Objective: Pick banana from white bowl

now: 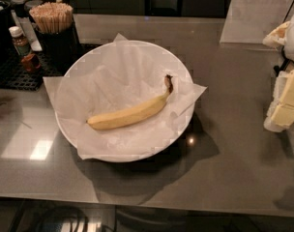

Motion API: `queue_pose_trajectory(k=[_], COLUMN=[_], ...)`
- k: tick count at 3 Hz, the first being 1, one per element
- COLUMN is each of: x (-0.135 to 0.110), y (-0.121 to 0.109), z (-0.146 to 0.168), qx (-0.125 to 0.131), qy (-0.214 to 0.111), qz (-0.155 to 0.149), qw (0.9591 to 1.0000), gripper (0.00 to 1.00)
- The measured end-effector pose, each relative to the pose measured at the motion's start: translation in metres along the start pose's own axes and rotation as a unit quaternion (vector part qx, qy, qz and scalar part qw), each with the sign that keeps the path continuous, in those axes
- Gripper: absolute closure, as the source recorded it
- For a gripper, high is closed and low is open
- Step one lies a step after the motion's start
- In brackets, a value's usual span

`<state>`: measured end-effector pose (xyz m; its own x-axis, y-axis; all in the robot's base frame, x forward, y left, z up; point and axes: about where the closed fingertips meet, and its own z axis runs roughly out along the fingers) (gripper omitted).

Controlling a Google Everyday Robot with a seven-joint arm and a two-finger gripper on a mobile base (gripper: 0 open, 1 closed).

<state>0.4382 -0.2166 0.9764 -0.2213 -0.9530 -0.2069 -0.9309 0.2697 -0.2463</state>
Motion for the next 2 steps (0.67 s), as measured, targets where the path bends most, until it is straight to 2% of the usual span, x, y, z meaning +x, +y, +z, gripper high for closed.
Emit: queue_pose_trajectory(k=[1,2], x=[0.0,-0.023], y=[0.0,0.011], z=[0.0,0.001], qx=[0.0,-0.004], qy=[0.0,-0.008], qz=[0.0,-0.044], qw=[1.0,0.999], gripper=[0.0,0.0])
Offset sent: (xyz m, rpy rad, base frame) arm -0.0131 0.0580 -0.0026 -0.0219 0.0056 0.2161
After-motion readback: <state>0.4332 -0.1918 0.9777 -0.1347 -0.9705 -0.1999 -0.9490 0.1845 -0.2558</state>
